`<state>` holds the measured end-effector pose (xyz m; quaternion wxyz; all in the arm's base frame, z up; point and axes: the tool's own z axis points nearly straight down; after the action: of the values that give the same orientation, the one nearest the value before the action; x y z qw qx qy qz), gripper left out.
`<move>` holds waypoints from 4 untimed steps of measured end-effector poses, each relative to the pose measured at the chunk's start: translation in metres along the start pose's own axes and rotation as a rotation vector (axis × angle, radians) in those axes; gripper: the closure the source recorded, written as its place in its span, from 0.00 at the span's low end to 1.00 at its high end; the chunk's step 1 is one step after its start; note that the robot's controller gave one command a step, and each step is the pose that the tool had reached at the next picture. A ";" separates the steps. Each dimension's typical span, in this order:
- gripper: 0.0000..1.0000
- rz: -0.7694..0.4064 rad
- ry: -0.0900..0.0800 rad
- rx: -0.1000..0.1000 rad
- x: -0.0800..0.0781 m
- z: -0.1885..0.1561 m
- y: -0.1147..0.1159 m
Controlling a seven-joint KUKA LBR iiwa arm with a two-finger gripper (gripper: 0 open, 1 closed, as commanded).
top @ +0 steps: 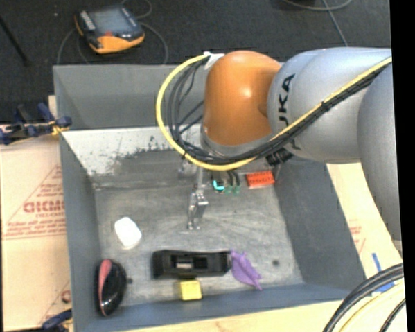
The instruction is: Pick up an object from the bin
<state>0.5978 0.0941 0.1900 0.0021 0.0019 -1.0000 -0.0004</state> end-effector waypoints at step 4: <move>1.00 -0.175 -0.009 0.000 -0.012 0.013 -0.028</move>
Offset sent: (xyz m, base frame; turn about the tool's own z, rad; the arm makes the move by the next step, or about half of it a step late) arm 0.0098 -0.0241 -0.0401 -0.1926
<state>0.6098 0.0660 0.1769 -0.0022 0.0895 -0.9960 -0.0008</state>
